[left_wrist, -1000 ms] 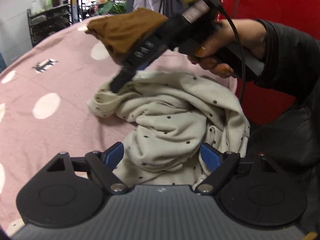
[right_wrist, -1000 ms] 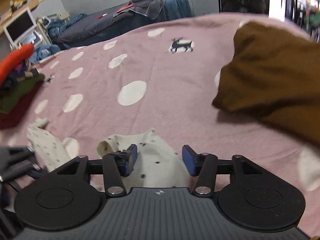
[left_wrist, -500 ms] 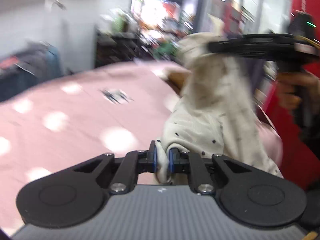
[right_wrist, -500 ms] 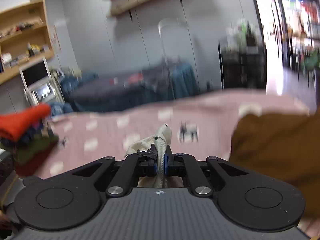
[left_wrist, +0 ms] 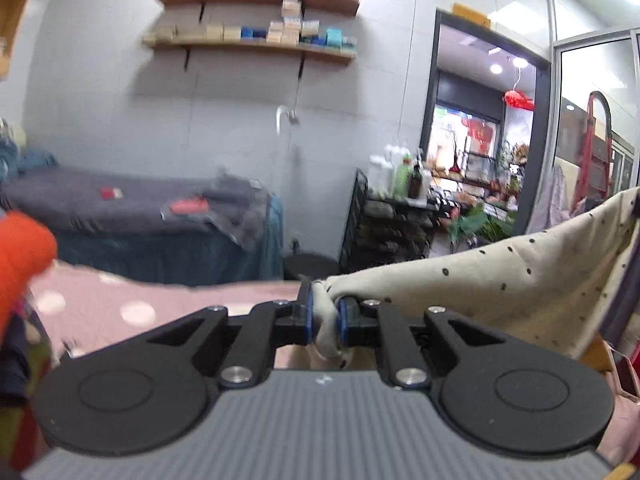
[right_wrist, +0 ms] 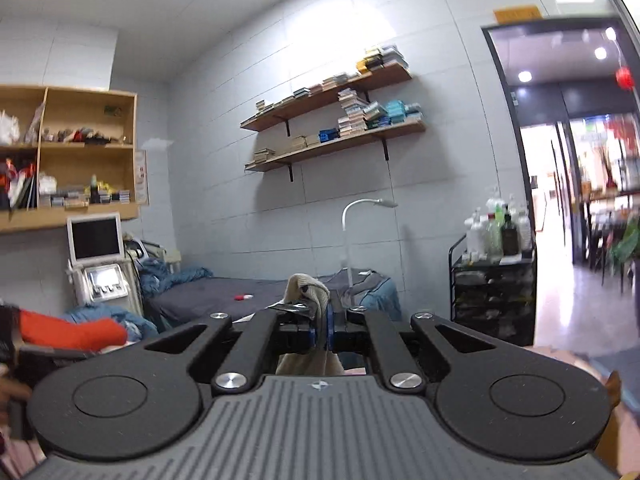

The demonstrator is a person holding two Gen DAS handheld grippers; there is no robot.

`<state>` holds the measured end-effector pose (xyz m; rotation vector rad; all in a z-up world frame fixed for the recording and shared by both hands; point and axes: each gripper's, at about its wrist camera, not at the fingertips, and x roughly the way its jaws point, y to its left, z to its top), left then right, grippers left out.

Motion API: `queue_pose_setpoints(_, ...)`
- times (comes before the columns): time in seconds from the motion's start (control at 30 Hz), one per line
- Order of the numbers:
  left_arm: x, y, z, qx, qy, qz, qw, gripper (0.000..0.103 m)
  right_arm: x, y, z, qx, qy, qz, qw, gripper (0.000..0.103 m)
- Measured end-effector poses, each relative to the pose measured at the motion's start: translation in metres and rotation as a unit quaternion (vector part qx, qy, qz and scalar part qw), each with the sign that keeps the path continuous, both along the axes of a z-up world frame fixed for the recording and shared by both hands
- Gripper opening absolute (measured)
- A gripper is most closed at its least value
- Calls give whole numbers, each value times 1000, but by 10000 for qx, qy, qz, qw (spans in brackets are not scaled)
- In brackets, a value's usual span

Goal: Fold small clothes
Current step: 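Hold the shirt up with both grippers and lower it onto the bedspread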

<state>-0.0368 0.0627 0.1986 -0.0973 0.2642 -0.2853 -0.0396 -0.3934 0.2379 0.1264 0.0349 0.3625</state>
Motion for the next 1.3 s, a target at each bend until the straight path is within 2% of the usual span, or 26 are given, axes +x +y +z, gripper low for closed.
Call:
queue_pose_setpoints(0.1, -14, 7, 26, -412, -424, 23, 9982, 12, -13, 3, 12, 16, -383, 117, 9992, 9)
queue_pose_setpoints(0.13, -23, 9, 37, -535, -670, -8, 9963, 12, -19, 3, 20, 12, -546, 103, 9985, 9)
queue_pose_setpoints(0.2, -43, 8, 65, -512, -1268, 12, 9906, 12, -33, 0, 39, 99, -967, 139, 9952, 9)
queue_pose_setpoints(0.3, -81, 0, 105, -427, -2174, 3, 9751, 12, -56, -7, 68, 178, -1700, 153, 9852, 9)
queue_pose_setpoints(0.43, -131, -5, 150, -428, -2970, -125, 9538, 12, -80, -15, 96, 315, -2518, 94, 9672, 9)
queue_pose_setpoints(0.57, -169, -14, 177, -386, -3299, -307, 9427, 12, -88, -26, 115, 346, -3084, 21, 9506, 9)
queue_pose_setpoints(0.63, -183, -22, 183, -272, -3354, -329, 9411, 12, -82, -30, 120, 281, -3145, -82, 9488, 8)
queue_pose_setpoints(0.7, -185, -28, 185, -184, -3301, -371, 9430, 13, -65, -37, 123, 474, -2967, -128, 9537, 9)
queue_pose_setpoints(0.77, -175, -33, 180, -153, -3067, -403, 9508, 13, -46, -38, 123, 611, -2752, -107, 9594, 9)
queue_pose_setpoints(0.87, -121, -23, 161, -326, -2244, -343, 9733, 13, -4, -25, 118, 443, -2348, -108, 9710, 9)
queue_pose_setpoints(0.93, -74, -14, 134, -449, -1556, -278, 9864, 13, 35, -12, 105, 327, -1753, -78, 9839, 9)
queue_pose_setpoints(1.0, -22, -9, 98, -305, -787, -19, 9964, 14, 77, -3, 81, 392, -1109, -150, 9929, 9)
queue_pose_setpoints(1.03, 7, -7, 74, -206, -337, 110, 9992, 14, 106, 5, 64, 211, -587, -167, 9979, 9)
queue_pose_setpoints(1.07, 37, -3, 49, -178, 123, 221, 9995, 14, 131, 10, 43, 227, -115, -201, 9995, 9)
queue_pose_setpoints(1.1, 59, 0, 23, -198, 508, 336, 9979, 14, 148, 13, 22, 335, 144, -304, 9989, 9)
queue_pose_setpoints(1.17, 104, 4, -36, -128, 1293, 383, 9908, 15, 183, 32, -27, -105, 789, -489, 9956, 9)
queue_pose_setpoints(1.2, 122, 2, -64, 72, 1603, 465, 9860, 15, 193, 37, -50, -173, 951, -628, 9933, 10)
queue_pose_setpoints(1.23, 138, -1, -86, 227, 1958, 537, 9789, 24, 202, 42, -69, -249, 1103, -733, 9909, 15)
queue_pose_setpoints(1.27, 154, -3, -108, 302, 2323, 498, 9709, 35, 212, 51, -91, -495, 1438, -774, 9853, 18)
queue_pose_setpoints(1.3, 164, -5, -128, 406, 2545, 491, 9650, 39, 222, 58, -110, -732, 1790, -765, 9781, 24)
